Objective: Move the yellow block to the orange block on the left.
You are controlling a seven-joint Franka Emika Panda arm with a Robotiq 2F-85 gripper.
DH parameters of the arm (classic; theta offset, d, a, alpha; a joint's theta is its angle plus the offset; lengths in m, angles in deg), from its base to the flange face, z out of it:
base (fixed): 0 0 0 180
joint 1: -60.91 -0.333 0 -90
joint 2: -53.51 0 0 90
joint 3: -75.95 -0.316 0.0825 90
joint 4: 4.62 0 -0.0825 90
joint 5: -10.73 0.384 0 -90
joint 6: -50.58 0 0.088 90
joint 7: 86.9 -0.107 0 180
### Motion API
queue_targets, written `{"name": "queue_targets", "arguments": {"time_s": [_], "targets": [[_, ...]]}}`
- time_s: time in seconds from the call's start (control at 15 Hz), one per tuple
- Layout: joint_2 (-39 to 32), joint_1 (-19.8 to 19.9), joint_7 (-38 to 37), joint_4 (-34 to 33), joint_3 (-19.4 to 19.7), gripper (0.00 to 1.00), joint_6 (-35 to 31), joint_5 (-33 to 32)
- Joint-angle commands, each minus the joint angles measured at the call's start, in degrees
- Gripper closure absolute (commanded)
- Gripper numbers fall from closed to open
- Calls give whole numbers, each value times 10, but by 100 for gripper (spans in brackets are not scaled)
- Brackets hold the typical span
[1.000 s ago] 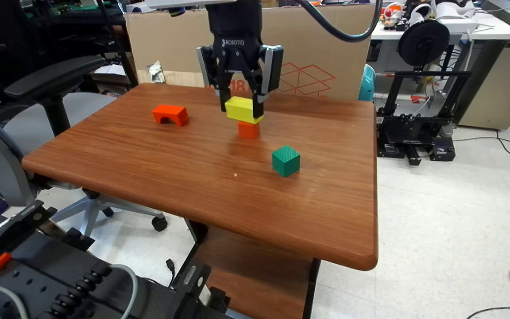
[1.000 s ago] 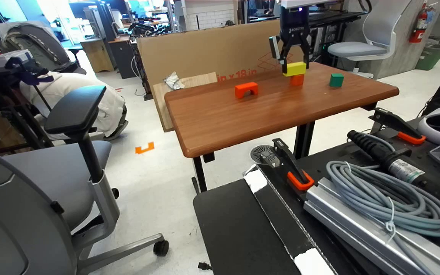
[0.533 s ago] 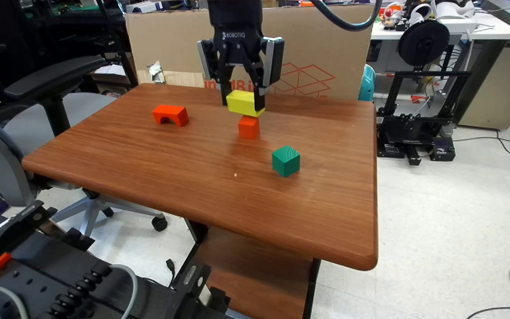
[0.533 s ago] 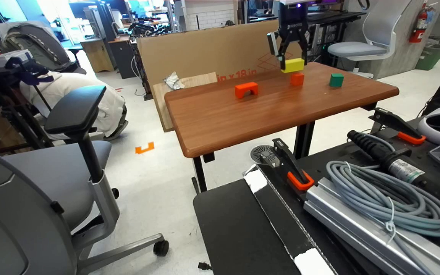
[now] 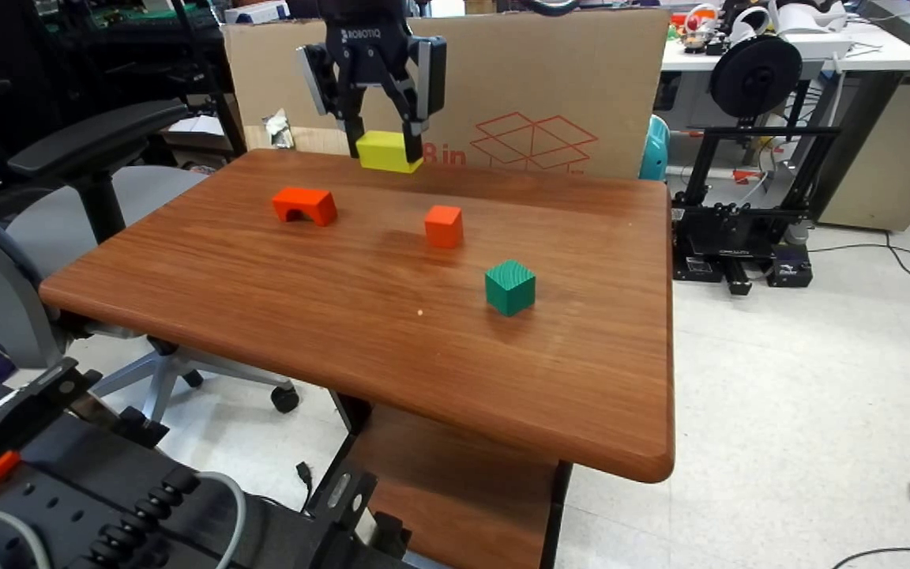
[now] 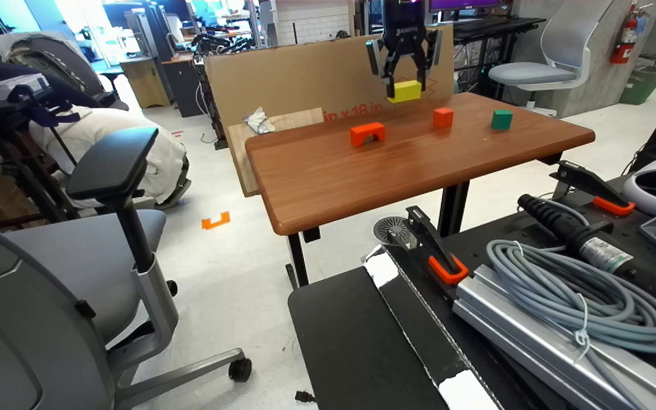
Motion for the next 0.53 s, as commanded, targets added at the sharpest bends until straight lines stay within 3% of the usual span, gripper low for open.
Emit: {"name": "queue_targets", "arguments": {"time_s": [0.0,0.47], "targets": [[21,-8,32,5,-16,58,12,0],[13,-17,90,0,-40,58,51,-8]]}}
